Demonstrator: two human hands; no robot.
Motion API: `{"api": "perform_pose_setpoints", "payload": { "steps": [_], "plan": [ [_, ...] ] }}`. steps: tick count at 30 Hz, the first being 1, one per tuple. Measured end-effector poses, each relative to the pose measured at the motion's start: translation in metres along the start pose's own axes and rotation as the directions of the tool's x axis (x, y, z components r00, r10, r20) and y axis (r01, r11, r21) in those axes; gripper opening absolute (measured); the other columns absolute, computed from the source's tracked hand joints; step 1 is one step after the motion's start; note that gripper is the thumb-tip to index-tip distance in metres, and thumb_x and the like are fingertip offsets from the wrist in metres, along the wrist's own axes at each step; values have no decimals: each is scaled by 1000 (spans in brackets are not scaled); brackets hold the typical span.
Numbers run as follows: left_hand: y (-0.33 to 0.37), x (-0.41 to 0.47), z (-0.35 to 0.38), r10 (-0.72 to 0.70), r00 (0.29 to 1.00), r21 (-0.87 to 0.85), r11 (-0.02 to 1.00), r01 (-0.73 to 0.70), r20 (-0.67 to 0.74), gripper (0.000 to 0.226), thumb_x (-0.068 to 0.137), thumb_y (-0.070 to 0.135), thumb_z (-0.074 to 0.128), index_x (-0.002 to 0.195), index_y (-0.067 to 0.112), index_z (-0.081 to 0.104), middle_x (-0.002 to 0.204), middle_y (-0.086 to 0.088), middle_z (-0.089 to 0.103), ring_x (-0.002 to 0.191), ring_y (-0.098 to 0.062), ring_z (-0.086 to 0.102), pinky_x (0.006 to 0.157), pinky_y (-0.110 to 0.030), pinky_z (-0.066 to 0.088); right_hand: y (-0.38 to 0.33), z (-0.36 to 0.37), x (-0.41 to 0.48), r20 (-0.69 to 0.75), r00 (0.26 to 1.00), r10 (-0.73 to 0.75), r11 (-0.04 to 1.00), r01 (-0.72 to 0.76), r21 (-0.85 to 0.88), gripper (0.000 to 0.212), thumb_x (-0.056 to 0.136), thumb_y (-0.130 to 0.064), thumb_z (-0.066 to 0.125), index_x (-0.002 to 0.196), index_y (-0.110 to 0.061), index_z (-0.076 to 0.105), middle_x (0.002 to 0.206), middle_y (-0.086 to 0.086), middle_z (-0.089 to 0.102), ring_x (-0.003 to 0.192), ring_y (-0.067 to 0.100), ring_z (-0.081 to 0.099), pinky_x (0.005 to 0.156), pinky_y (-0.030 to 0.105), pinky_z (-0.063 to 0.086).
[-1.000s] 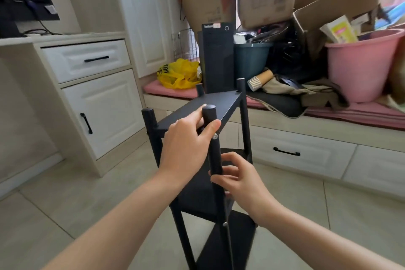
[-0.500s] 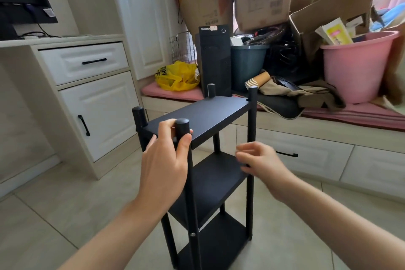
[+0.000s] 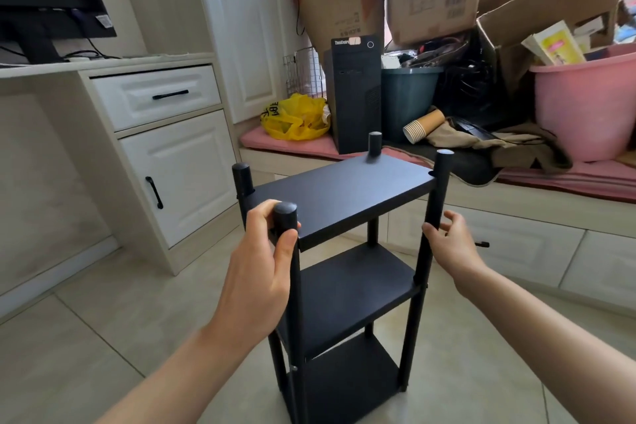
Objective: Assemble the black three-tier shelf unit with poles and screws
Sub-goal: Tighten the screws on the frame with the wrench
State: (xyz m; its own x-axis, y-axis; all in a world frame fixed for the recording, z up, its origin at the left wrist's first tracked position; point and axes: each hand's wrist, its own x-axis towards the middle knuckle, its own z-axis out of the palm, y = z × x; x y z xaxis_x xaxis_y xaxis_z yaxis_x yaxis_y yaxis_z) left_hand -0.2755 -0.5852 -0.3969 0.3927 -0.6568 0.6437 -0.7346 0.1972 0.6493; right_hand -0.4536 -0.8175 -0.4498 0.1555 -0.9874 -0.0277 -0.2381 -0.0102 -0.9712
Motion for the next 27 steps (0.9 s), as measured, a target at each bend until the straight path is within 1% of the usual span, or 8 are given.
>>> {"api": "perform_pose_setpoints", "payload": {
  "steps": [5,8,13,16,19,21,24,27],
  "plan": [
    [-11,1,-1,3,1000,-40,999,-4,-23,28,100,28,42,119,49,42,110,24,65,108,2,63,87,-6,44,0,4,0,-8,999,-34,999,34,-13,39,104,-17,49,141,-18,40,135,8,55,117,24,55,93,37,45],
    [-15,5,-3,-2,998,-45,999,-1,-62,24,104,28,40,119,46,42,113,15,65,110,2,63,90,-7,43,3,-1,-1,25,998,-57,997,58,-44,35,98,-18,60,130,-18,44,123,4,58,107,20,55,85,35,45],
    [-24,13,-11,-21,996,25,999,24,-92,23,95,45,40,118,44,44,114,9,65,106,2,61,87,-4,40,7,-3,-7,64,990,-124,983,131,-129,25,98,-12,60,119,-23,49,114,-2,55,107,20,53,88,38,48],
    [-30,18,-14,-22,994,51,998,28,-104,25,98,40,44,122,35,48,114,12,65,104,-1,62,86,-4,41,5,-5,-13,42,990,-134,985,138,-101,23,98,-10,59,115,-24,51,114,0,57,107,23,55,94,45,52],
    [-41,28,-15,-55,990,16,998,58,-128,20,104,23,51,122,32,52,114,13,65,106,-1,63,88,-5,42,5,-11,-24,40,987,-156,983,159,-91,25,97,-9,61,112,-26,51,107,-6,56,112,26,58,97,51,52],
    [-49,36,-17,-120,980,-44,992,114,-159,21,105,17,51,121,31,53,114,9,66,108,-5,64,92,-12,45,4,-14,-35,63,982,-178,978,183,-96,25,95,-9,64,108,-27,53,102,-12,57,112,25,59,97,51,52],
    [-60,46,-19,-163,967,-64,986,153,-195,21,106,13,50,122,27,53,113,-1,67,105,-10,65,96,-28,49,6,-19,-53,96,977,-193,976,201,-80,20,94,-11,67,101,-27,57,103,-7,64,102,24,64,92,51,54],
    [-63,52,-16,-152,970,-53,988,144,-190,21,106,15,49,121,28,53,113,-3,67,102,-9,65,93,-26,49,10,-29,-71,102,974,-200,976,207,-62,19,93,-12,68,100,-27,59,103,-4,67,95,23,67,88,51,56]
  ]
}}
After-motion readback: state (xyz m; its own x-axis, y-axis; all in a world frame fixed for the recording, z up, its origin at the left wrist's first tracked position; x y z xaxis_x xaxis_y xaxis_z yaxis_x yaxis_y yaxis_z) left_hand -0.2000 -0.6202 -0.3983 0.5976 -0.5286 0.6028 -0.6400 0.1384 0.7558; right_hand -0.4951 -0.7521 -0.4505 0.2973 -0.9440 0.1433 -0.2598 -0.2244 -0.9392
